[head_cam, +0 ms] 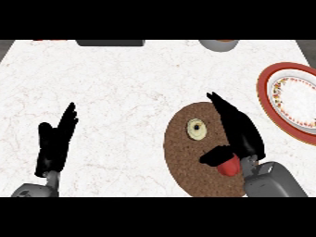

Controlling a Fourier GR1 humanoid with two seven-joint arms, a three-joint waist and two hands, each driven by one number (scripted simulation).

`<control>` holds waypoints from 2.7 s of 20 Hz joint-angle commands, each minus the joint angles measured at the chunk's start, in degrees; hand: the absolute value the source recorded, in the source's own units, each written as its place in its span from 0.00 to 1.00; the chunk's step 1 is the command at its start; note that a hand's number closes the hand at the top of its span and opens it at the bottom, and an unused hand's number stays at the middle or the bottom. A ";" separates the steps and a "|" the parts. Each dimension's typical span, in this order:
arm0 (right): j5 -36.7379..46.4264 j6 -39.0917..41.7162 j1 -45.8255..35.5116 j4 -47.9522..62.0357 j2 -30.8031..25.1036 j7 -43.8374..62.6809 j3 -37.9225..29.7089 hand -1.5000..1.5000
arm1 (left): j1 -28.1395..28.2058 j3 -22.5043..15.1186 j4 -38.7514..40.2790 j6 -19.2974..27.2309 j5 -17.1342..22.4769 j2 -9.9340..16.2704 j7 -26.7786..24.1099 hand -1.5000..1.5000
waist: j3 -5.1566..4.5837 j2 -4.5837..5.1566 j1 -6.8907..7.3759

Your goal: Pick the cupcake from the placemat and place it in the plate

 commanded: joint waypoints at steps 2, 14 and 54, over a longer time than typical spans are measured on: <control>-3.44 10.90 -1.10 -1.81 0.39 7.42 0.05 0.00 | 2.02 -1.59 -1.16 1.25 -1.99 -2.31 -0.38 0.50 | 0.07 0.00 -0.10; 1.96 13.75 -3.60 9.52 6.16 0.98 -6.65 0.00 | 1.13 4.50 -3.25 -5.02 -2.41 -1.83 3.39 0.50 | 0.10 0.06 -0.07; 10.24 6.87 1.89 12.64 -12.72 -47.83 -14.57 1.00 | 2.78 7.40 -3.26 -6.22 -9.48 -8.00 1.67 0.50 | 0.13 -0.09 -0.83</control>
